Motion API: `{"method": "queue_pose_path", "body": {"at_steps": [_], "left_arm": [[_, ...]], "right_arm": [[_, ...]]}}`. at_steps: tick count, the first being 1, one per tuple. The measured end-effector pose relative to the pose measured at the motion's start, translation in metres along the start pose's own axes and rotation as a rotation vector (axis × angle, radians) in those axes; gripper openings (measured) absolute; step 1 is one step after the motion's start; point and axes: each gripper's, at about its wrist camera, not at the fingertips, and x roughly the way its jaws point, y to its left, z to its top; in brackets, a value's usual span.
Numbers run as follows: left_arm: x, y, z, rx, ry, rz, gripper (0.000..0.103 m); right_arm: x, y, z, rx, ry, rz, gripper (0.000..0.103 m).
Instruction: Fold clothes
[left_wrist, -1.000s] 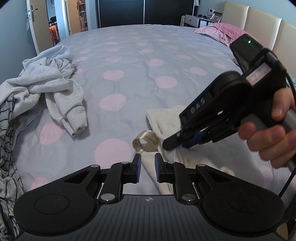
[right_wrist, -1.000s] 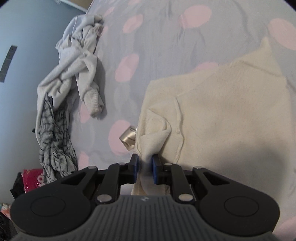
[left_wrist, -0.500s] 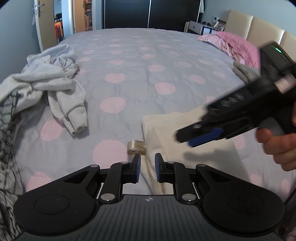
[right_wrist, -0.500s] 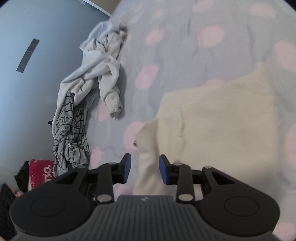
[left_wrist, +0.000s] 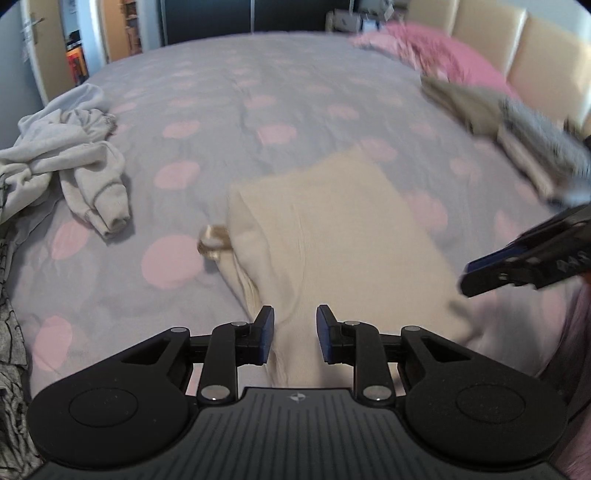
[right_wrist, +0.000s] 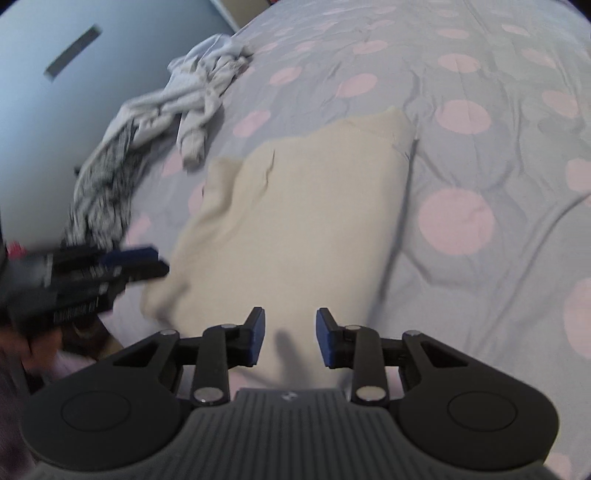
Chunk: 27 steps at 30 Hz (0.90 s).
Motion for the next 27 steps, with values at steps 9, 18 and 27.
{"method": "queue_pose_path", "body": {"at_steps": [9,18,27], "left_arm": [[0.042,-0.006,-0.020,0.064,0.132,0.067,0.023],[0.003,0.008,-0.013,-0.015,0.064,0.094,0.025],[0.020,0.009,0.039,-0.029,-0.070,0.028,0.025]], "right_arm": [[0.041,-0.013,-0.033,-0.013,0.107,-0.105,0.031],[0.001,-0.014,-0.024,-0.034,0.039,-0.138,0.028],[-0.001,-0.013,0.019,-0.045,-0.185,-0.145,0.028]]}}
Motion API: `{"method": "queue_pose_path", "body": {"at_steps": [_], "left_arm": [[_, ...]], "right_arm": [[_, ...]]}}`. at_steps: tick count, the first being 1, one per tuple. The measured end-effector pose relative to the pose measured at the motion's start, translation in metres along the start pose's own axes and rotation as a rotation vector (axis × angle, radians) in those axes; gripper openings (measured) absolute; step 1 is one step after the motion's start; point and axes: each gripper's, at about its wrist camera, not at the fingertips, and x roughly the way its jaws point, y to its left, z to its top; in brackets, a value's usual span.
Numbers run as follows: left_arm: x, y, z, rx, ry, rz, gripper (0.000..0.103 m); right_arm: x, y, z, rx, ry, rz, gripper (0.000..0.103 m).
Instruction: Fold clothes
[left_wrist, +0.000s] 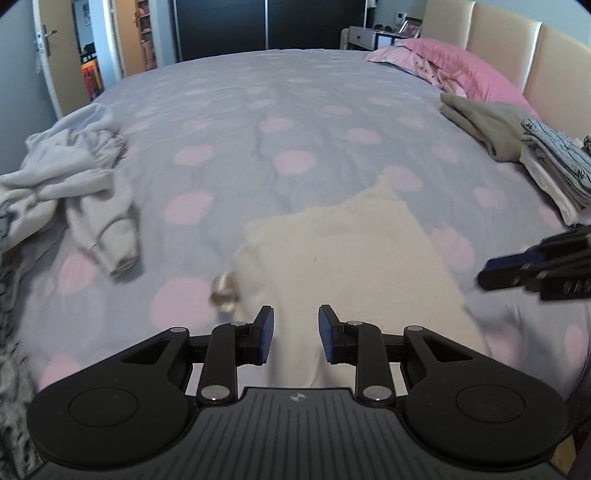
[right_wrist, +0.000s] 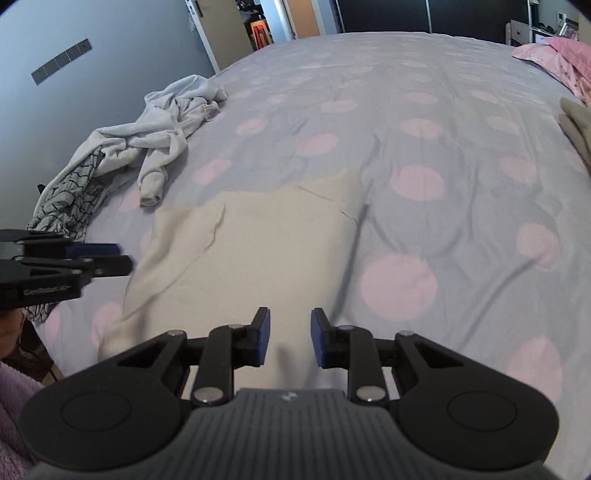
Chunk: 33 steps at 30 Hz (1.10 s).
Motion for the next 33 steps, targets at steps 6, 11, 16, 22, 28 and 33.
{"method": "queue_pose_path", "body": {"at_steps": [6,11,16,22,28,33], "left_arm": [[0.046,0.015,-0.002,-0.022,0.097,0.080,0.025],[0.037,0.030,-0.004,-0.086,0.068,0.058,0.025],[0.027,0.030,0.000,-0.101,0.019,0.073,0.026],[0.032,0.030,0.011,-0.109,-0.002,0.111,0.026],[0.036,0.025,0.017,-0.078,-0.015,0.106,0.026],[0.035,0.022,0.021,-0.061,-0.028,0.105,0.026]], "right_arm": [[0.035,-0.001,-0.002,-0.020,0.045,0.011,0.025],[0.031,-0.005,0.002,-0.033,0.015,0.016,0.026],[0.022,-0.032,0.014,0.112,-0.084,-0.018,0.026],[0.034,-0.076,0.030,0.403,-0.117,0.037,0.027],[0.053,-0.101,0.038,0.618,-0.093,0.116,0.028],[0.063,-0.106,0.040,0.679,-0.068,0.158,0.011]]}}
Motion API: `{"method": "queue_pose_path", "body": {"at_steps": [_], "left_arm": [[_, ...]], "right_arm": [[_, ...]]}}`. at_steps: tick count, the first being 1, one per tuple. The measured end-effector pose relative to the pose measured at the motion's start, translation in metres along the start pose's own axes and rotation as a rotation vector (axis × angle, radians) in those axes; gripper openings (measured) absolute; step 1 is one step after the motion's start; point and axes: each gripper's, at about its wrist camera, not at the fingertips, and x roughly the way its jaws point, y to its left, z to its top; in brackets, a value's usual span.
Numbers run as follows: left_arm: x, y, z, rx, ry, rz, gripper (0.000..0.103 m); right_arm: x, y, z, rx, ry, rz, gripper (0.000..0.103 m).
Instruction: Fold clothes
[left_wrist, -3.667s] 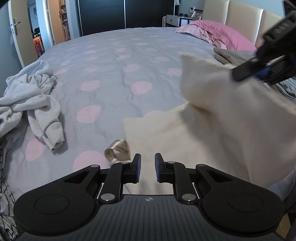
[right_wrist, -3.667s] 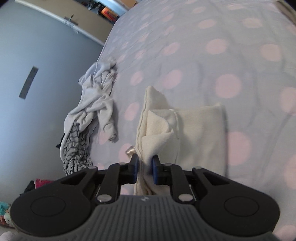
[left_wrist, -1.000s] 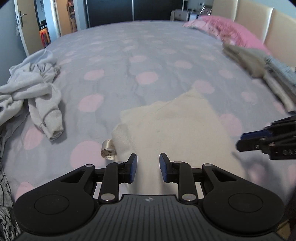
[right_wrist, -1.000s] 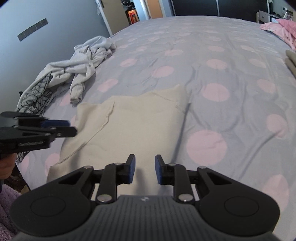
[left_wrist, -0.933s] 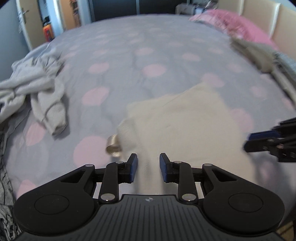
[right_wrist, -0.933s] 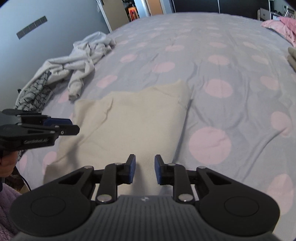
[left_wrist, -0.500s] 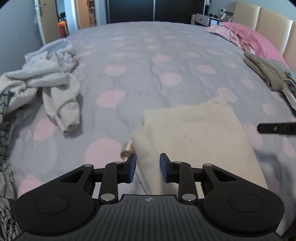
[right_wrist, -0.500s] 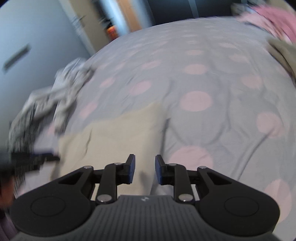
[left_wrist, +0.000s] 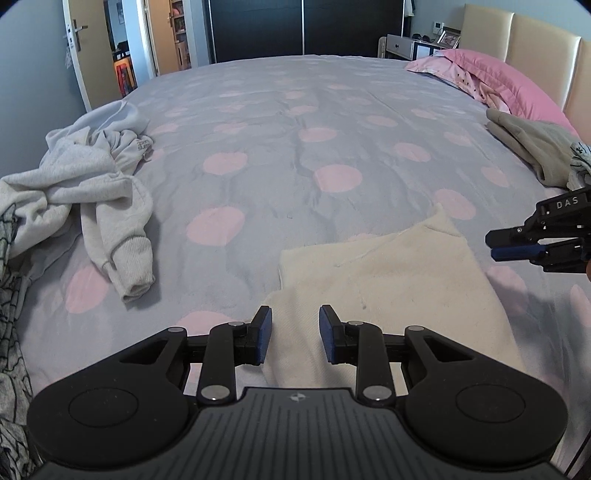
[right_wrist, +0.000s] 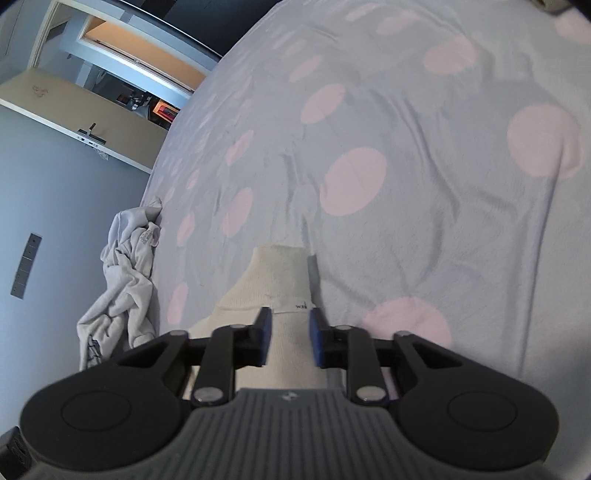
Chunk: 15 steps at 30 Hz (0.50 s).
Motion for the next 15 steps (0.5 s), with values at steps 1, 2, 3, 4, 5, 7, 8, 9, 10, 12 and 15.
{"method": "queue_pose_path", "body": {"at_steps": [1,2,3,4,5,7,8,9,10,12,15], "left_arm": [[0.000,0.000,0.000,0.000,0.001,0.004,0.026],[0.000,0.001,0.000,-0.001,0.002,0.007,0.026],[0.000,0.001,0.001,-0.001,0.002,0.011,0.026],[-0.001,0.001,0.001,0.000,0.002,0.015,0.026],[-0.002,0.002,0.000,0.001,-0.001,0.020,0.026],[-0.005,0.002,0.000,0.003,-0.008,0.029,0.026],[-0.007,0.003,-0.001,0.004,-0.011,0.034,0.026],[-0.008,0.003,-0.001,0.005,-0.015,0.039,0.026],[-0.010,0.003,-0.002,0.006,-0.016,0.043,0.026],[-0.013,0.003,-0.003,0.011,-0.020,0.054,0.026],[-0.019,0.002,-0.004,0.020,-0.030,0.070,0.026]], "right_arm": [[0.000,0.000,0.000,-0.010,0.000,0.004,0.003],[0.000,0.001,0.000,-0.021,-0.002,0.007,0.001],[-0.001,0.002,-0.001,-0.032,-0.010,0.002,0.000],[-0.002,0.003,-0.001,-0.043,-0.017,0.001,0.000],[-0.005,0.003,-0.001,-0.051,-0.024,0.008,0.000],[-0.010,0.005,-0.002,-0.068,-0.032,0.025,0.000],[-0.013,0.007,-0.002,-0.077,-0.035,0.034,0.000],[-0.017,0.008,-0.003,-0.089,-0.036,0.044,0.000],[-0.021,0.010,-0.004,-0.099,-0.036,0.054,0.000],[-0.029,0.013,-0.008,-0.119,-0.029,0.077,0.000],[-0.043,0.018,-0.016,-0.153,-0.020,0.107,0.000]]}}
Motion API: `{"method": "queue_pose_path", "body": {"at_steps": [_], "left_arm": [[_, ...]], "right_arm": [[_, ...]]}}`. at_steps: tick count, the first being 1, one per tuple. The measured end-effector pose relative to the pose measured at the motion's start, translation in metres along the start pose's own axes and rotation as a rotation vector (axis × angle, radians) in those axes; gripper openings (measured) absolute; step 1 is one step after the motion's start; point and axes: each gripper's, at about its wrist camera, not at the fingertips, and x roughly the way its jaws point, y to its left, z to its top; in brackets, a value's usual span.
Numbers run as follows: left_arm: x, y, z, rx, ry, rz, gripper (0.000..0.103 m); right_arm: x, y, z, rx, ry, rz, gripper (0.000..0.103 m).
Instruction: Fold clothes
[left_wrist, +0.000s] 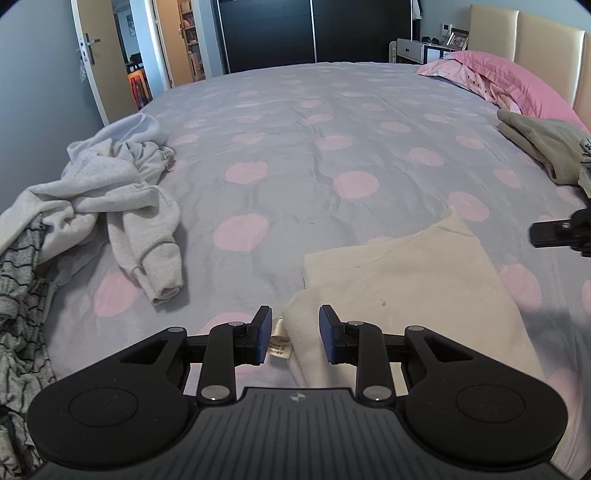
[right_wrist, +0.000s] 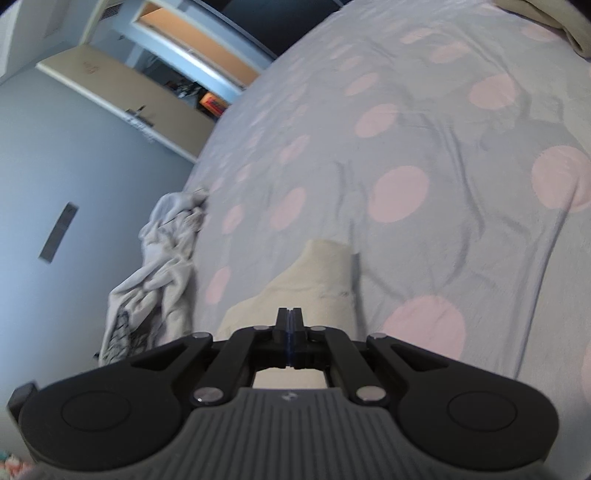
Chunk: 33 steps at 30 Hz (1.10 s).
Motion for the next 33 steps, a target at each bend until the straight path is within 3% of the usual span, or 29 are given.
{"method": "queue_pose_path", "body": {"at_steps": [5,6,7,8,11,15,20,23,25,26,33], "left_arm": [[-0.009,0.003,-0.002,-0.014,-0.014,0.007,0.026],[-0.010,0.003,-0.003,-0.016,-0.015,0.006,0.026],[-0.010,0.002,-0.003,-0.014,-0.015,0.005,0.026],[-0.010,0.002,-0.004,-0.011,-0.014,0.004,0.026],[-0.010,-0.003,-0.004,0.016,-0.016,0.006,0.026],[-0.008,-0.008,-0.002,0.037,-0.015,-0.007,0.026],[-0.003,-0.010,-0.003,0.055,-0.002,-0.006,0.026],[-0.002,-0.010,-0.003,0.060,0.001,-0.004,0.026],[-0.002,-0.009,-0.003,0.061,0.002,-0.002,0.026],[-0.001,-0.008,-0.003,0.062,0.003,-0.001,0.026],[-0.006,-0.003,-0.004,0.058,-0.007,0.013,0.026]], "right_arm": [[-0.018,0.002,-0.007,-0.007,0.010,-0.011,0.004],[-0.017,-0.002,-0.007,0.020,0.008,-0.036,0.011],[-0.015,-0.010,-0.006,0.067,0.004,-0.053,0.035],[-0.013,-0.018,-0.005,0.116,0.000,-0.063,0.044],[-0.003,-0.037,-0.002,0.242,0.009,-0.044,0.045],[0.009,-0.040,0.001,0.283,0.000,-0.048,0.046],[0.029,-0.044,0.002,0.336,0.023,-0.051,0.044],[0.038,-0.045,0.004,0.351,0.030,-0.051,0.025],[0.044,-0.043,0.006,0.340,0.033,-0.057,0.004],[0.045,-0.042,0.006,0.334,0.032,-0.049,0.000],[0.030,-0.027,0.004,0.255,0.008,0.003,0.000]]}}
